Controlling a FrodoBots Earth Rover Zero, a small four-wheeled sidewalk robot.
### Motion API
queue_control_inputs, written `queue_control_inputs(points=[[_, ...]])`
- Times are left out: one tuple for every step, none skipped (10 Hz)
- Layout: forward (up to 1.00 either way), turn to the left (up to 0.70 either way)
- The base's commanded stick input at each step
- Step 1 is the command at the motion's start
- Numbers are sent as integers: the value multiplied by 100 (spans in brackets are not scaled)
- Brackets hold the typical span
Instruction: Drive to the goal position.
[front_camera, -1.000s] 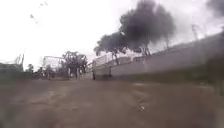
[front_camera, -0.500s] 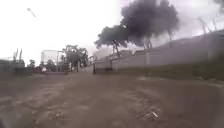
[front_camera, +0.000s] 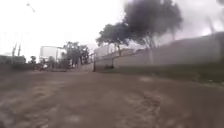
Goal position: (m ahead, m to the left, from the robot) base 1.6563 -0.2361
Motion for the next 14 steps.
queue_control_inputs(points=[[100,0],[100,0],[100,0],[100,0],[100,0],[100,0],[100,0],[100,0],[100,0],[100,0],[100,0],[100,0],[100,0],[100,0]])
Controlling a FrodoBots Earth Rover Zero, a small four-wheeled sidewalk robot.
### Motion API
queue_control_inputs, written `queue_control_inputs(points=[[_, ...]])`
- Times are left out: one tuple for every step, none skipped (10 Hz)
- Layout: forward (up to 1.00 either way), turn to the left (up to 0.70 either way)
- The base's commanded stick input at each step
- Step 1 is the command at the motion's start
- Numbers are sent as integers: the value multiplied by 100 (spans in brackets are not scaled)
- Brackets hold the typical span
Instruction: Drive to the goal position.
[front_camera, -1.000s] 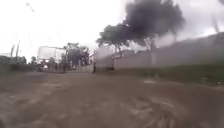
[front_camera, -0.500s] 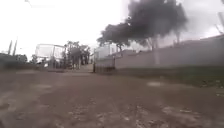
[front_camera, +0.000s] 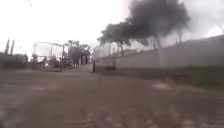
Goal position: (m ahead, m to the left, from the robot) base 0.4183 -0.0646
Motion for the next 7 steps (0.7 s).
queue_control_inputs(points=[[100,0],[100,0],[100,0],[100,0],[100,0],[100,0],[100,0]])
